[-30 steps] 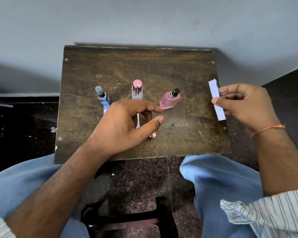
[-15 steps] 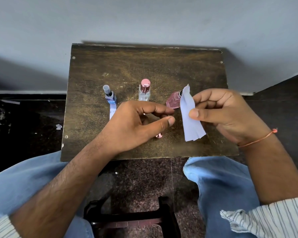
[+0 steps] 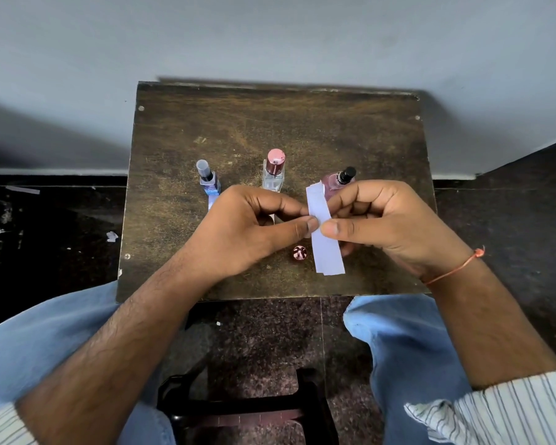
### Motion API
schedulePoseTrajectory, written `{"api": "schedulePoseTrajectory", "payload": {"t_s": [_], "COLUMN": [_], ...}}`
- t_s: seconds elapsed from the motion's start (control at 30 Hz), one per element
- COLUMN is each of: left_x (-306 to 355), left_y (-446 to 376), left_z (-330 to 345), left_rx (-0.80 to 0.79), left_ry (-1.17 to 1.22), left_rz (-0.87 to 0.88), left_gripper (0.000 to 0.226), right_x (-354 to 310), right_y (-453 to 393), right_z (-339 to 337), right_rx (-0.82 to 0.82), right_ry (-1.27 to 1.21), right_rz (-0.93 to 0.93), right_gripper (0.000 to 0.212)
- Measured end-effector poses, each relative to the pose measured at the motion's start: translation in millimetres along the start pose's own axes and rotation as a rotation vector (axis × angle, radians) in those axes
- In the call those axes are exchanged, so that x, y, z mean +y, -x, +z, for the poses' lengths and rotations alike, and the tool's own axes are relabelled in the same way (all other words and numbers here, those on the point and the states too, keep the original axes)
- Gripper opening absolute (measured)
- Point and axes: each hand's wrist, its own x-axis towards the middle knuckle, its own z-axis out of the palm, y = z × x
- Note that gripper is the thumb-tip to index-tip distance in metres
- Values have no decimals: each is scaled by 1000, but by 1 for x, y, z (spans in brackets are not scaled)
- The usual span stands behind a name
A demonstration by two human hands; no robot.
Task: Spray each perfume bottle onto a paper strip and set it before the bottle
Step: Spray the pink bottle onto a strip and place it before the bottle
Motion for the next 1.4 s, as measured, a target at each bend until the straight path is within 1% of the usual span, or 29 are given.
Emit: {"api": "schedulePoseTrajectory", "payload": {"t_s": [0.23, 0.3, 0.4, 0.53, 0.67, 0.8, 0.9, 1.0, 1.1, 1.23, 1.33, 1.4], "left_x": [2, 3, 4, 3, 2, 1, 2, 4, 7, 2, -4, -8], "left_y": [2, 3, 4, 4, 3, 3, 3, 3, 5, 3, 2, 2], "left_z": [-5, -7, -8, -9, -10, -10, -10, -9, -8, -12, -16, -16], "left_rx": [-30, -67, -114, -105, -77, -70, -49, -17, -22, -16, -16, -25], "left_ry": [14, -8, -21, -45, -43, -23, -2, 1, -11, -9, -29, -49], "left_rz": [-79, -72, -55, -42, -68, -95, -96, -94, -95, -94, -129, -117], "left_gripper": [5, 4, 16, 16, 17, 17, 18, 19, 20, 25, 38, 36], "right_x": [2, 2, 2, 0, 0, 0, 3, 4, 3, 2, 0, -1], "right_y": [-1, -1, -1, -1, -1, -2, -3, -3, -3, -2, -3, -2], "right_z": [3, 4, 6, 8, 10, 9, 7, 6, 6, 5, 4, 5], "right_rx": [13, 15, 25, 32, 7, -2, 11, 12, 0, -9, -26, -39], "right_ry": [28, 8, -6, -5, -39, -5, 44, 100, 108, 54, 7, -10], "right_rz": [13, 14, 20, 23, 16, 15, 1, -11, -3, -21, -14, 11], "right_gripper": [33, 31, 30, 26, 16, 26, 25, 37, 32, 26, 26, 29]}}
